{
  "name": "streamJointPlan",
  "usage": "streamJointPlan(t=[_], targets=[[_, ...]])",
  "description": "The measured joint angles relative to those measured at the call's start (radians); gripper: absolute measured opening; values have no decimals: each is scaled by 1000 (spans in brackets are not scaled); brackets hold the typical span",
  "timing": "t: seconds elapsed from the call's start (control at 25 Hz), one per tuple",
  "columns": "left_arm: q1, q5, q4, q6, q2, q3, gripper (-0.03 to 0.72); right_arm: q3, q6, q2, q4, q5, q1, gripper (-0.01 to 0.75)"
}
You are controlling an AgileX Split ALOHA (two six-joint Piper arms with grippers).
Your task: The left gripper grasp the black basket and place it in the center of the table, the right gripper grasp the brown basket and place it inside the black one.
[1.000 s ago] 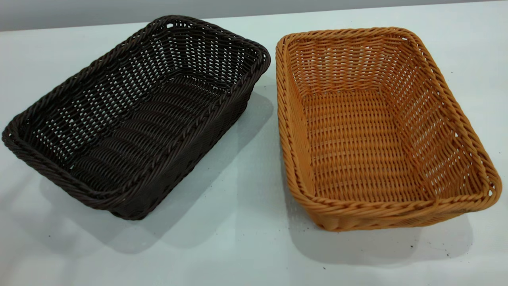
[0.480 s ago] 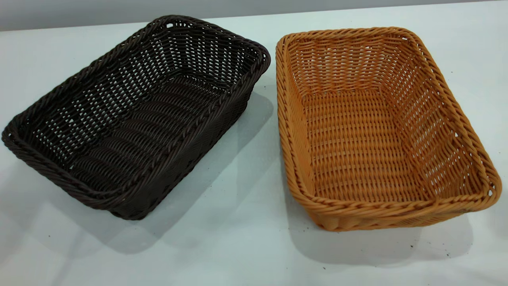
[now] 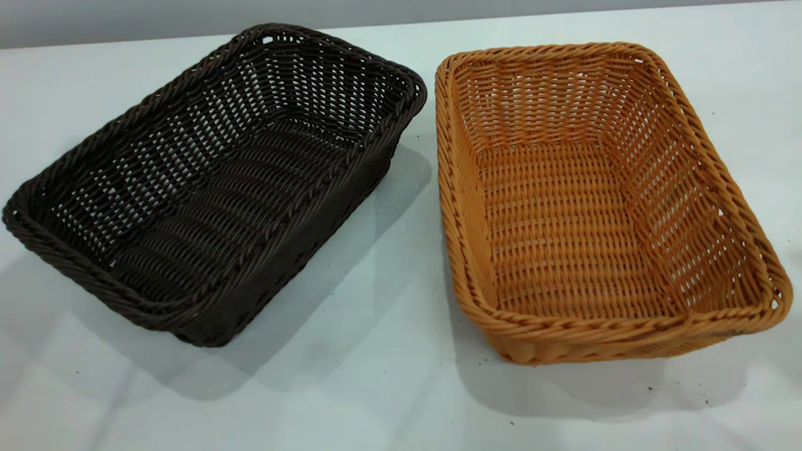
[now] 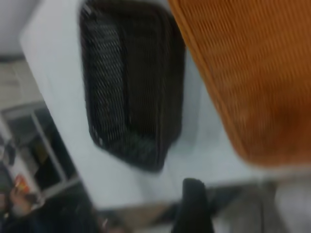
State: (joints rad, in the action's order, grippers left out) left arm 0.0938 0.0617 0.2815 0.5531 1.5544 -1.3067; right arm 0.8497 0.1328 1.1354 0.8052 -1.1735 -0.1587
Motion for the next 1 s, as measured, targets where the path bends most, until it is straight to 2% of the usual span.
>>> streamJointPlan(t=[0.12, 0.28, 0.56, 0.72, 1.0], targets=[[0, -25, -5, 18, -3, 0, 472, -1, 125, 35, -11, -44, 1, 525], [0, -18, -5, 55, -3, 0, 472, -32, 289, 58, -42, -43, 10, 525], [0, -32, -3, 67, -3, 0, 472, -156, 502, 98, -123, -45, 129, 525], [0, -32, -3, 67, -3, 0, 472, -221, 518, 157, -86, -33, 201, 525], [0, -30, -2, 65, -3, 0, 472, -229, 439, 300, -14, 98, 268, 525]])
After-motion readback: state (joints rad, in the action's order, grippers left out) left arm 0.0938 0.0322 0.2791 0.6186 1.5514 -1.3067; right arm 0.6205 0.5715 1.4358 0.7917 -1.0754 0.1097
